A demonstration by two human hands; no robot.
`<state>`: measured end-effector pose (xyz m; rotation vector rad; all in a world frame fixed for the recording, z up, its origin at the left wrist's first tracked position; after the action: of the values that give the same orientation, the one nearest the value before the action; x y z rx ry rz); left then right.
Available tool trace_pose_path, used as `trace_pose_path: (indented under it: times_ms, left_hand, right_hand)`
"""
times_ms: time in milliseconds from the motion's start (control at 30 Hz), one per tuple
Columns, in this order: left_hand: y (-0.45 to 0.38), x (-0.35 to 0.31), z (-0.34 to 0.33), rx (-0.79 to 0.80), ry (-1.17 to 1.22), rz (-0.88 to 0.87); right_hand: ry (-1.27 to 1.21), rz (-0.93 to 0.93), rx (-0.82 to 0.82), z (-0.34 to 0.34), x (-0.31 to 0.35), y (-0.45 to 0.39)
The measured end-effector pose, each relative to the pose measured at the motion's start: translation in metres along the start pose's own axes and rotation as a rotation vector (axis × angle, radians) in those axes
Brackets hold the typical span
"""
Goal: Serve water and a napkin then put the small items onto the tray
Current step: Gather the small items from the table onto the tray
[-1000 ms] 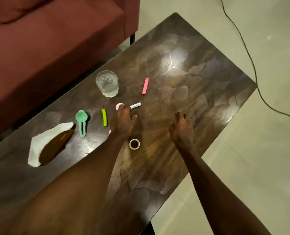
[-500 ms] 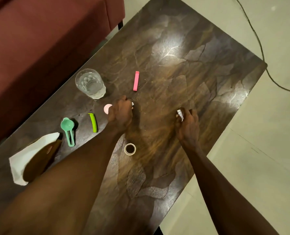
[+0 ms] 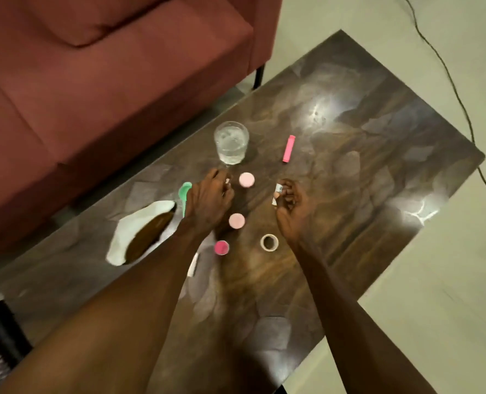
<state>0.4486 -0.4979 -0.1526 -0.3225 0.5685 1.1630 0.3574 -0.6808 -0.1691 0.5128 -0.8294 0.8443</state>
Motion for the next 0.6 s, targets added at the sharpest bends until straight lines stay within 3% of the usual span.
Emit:
trace_pose_path:
  times_ms: [133, 333, 600]
  left_hand:
    - [0.041, 0.070, 0.074, -0.098, 0.125, 0.053]
    - [0.145, 0.193, 0.218, -0.266, 0.110, 0.244]
    - [0.322, 0.337, 0.353, -0.348, 0.008, 0.565]
  right_hand:
    - [-0.053, 0.067, 0.142, -0.060, 0.068, 0.038]
    - [-0.033, 0.231, 0.383, -0.179, 0.181, 0.143]
    - [-0.141, 0.144, 0.824, -0.310, 0.280, 0.319]
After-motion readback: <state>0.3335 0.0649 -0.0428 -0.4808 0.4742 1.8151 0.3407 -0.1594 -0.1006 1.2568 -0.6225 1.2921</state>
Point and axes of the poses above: each hand's wrist, its own y-axis away from the middle knuckle, its own z-axis out of the back of the hand, x = y × z, the point moved 5 cm from there along -y, towards the middle knuckle, and after that the axes turned 8 degrees about y, right-handed, at the moved point
